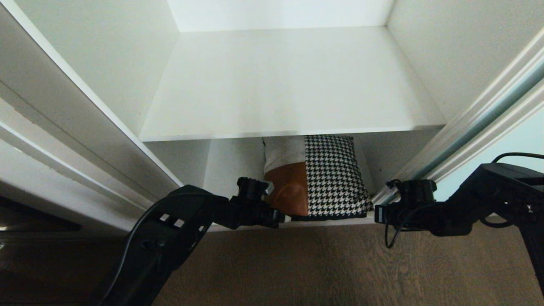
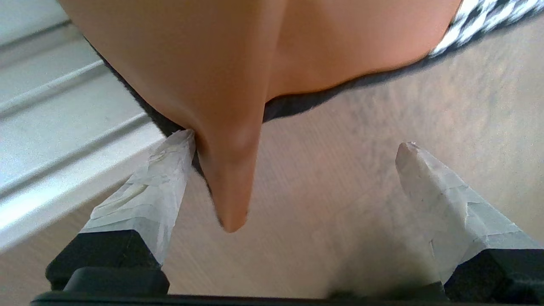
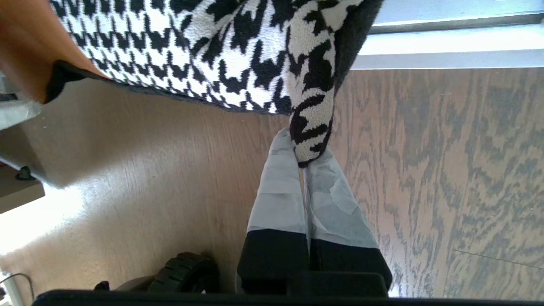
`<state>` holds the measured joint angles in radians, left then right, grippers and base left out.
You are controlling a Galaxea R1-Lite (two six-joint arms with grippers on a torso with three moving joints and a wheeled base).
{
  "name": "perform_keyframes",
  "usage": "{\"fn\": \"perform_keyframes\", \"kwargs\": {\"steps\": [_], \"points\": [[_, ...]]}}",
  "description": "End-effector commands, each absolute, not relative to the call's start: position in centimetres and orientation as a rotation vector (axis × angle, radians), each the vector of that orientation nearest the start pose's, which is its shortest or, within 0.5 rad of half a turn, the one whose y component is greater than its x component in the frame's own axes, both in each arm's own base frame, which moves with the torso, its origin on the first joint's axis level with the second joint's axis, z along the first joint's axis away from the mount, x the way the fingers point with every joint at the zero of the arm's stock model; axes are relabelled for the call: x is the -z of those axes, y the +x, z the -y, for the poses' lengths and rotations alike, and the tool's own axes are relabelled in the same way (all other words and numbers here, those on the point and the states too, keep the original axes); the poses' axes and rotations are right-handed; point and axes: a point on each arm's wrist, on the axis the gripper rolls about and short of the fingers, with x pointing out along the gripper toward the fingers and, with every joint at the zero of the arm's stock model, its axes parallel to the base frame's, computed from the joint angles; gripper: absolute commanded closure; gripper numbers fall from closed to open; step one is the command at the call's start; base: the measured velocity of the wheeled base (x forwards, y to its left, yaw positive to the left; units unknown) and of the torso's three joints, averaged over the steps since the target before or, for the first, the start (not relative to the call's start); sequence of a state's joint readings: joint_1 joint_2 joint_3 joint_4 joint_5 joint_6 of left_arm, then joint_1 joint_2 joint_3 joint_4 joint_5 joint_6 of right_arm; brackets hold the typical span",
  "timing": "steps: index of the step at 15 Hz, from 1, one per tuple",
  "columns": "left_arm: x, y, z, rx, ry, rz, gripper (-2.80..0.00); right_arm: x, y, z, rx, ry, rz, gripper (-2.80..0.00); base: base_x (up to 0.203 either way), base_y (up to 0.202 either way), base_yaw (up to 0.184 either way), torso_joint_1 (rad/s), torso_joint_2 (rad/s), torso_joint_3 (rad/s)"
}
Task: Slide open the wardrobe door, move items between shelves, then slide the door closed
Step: Place the pillow on the higher shelf
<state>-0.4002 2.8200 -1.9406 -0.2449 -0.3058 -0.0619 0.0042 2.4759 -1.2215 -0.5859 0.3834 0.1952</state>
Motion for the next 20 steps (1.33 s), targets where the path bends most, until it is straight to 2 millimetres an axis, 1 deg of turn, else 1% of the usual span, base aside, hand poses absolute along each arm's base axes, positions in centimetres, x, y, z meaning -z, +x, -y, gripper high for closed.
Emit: {"fn": "perform_keyframes", "kwargs": {"steps": [1, 9, 15, 16, 20], "points": [[5.23, 48.89, 21.48, 0.647, -0.016, -0.695, -2.8, 1.69, 44.13, -1.05, -0.312, 0.314, -0.688, 0.0, 0.0, 0.0, 0.0, 0.0, 0.0, 0.0], [5.35, 48.85, 21.2, 0.657, 0.127, -0.676, -2.8, 1.76, 44.13, -1.05, -0.312, 0.315, -0.69, 0.0, 0.0, 0.0, 0.0, 0.0, 0.0, 0.0], [5.34, 48.85, 21.21, 0.66, 0.129, -0.673, -2.8, 1.79, 44.1, -0.99, -0.309, 0.318, -0.691, 0.0, 0.0, 0.0, 0.0, 0.0, 0.0, 0.0], [5.34, 48.84, 21.21, 0.663, 0.128, -0.677, 0.0, 1.76, 44.13, -0.98, -0.309, 0.318, -0.69, 0.0, 0.0, 0.0, 0.0, 0.0, 0.0, 0.0], [5.38, 48.73, 21.18, 0.669, 0.126, -0.692, 0.0, 1.69, 44.14, -0.98, -0.309, 0.318, -0.688, 0.0, 0.0, 0.0, 0.0, 0.0, 0.0, 0.0]]}}
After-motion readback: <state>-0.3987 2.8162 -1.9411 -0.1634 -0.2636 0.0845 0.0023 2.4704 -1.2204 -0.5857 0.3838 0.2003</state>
